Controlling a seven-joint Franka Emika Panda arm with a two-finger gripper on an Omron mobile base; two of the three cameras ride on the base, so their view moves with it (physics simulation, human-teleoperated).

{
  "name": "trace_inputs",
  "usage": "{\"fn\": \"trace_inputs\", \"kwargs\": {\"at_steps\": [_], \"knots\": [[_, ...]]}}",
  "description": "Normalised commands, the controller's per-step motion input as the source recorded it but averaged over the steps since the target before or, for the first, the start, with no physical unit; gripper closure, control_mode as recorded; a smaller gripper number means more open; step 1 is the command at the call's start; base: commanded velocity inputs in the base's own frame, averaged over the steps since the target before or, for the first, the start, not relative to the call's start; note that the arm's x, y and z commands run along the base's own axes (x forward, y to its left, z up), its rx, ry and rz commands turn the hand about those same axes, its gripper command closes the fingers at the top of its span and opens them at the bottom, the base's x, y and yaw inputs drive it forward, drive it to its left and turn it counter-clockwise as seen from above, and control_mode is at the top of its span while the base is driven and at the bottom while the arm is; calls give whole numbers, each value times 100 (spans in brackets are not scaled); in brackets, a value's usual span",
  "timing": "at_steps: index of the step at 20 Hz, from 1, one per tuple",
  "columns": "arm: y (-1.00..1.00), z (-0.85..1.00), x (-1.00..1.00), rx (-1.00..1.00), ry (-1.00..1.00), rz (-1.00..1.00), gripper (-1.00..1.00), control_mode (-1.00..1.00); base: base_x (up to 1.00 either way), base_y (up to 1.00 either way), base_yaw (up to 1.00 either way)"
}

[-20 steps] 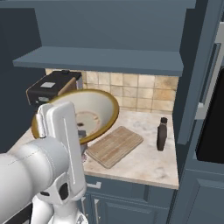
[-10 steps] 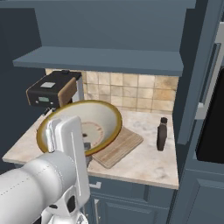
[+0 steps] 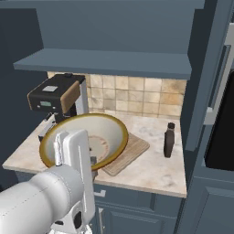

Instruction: Open the cabinet. Place the bowl and condiment on the counter. Then place the lime and garlic on the cutting board.

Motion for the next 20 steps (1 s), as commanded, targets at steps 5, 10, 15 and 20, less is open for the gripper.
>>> {"fn": "trace_inputs", "kwargs": {"at_steps": [5, 10, 15, 20], "knots": [[0, -23, 24, 0, 0, 0, 100, -100, 0, 0, 0], [0, -24, 38, 0, 0, 0, 100, -100, 0, 0, 0], [-2, -21, 27, 0, 0, 0, 100, -100, 0, 0, 0], [-7, -23, 19, 0, 0, 0, 100, -100, 0, 0, 0]]}}
